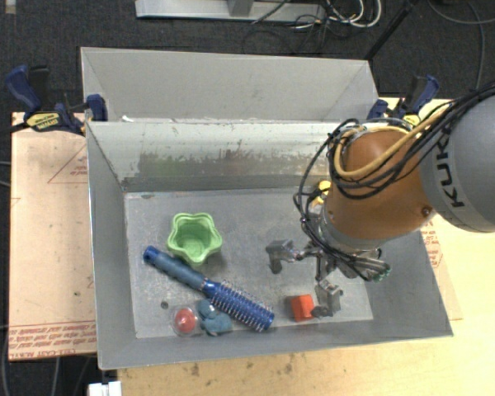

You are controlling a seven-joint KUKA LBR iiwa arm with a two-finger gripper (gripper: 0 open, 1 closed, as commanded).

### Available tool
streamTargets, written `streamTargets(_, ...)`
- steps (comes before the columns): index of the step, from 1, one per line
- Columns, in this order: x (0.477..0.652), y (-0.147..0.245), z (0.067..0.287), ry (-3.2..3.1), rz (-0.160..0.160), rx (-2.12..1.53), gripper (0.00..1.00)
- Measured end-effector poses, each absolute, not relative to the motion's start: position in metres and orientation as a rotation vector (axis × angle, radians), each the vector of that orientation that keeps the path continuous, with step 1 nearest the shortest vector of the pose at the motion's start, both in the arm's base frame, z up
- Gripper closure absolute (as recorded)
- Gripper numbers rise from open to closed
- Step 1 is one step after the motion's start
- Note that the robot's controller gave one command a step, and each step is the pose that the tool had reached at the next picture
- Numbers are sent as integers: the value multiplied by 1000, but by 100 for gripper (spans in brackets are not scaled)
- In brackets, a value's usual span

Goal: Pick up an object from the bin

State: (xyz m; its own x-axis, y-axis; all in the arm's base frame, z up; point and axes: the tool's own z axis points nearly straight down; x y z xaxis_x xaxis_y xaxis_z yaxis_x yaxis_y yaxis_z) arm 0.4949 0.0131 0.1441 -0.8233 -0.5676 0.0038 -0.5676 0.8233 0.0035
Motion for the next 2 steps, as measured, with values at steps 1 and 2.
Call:
streamTargets(1,491,-25,88,-2966,-3,1021,0)
streamTargets(2,488,-14,84,-2948,2,1112,0)
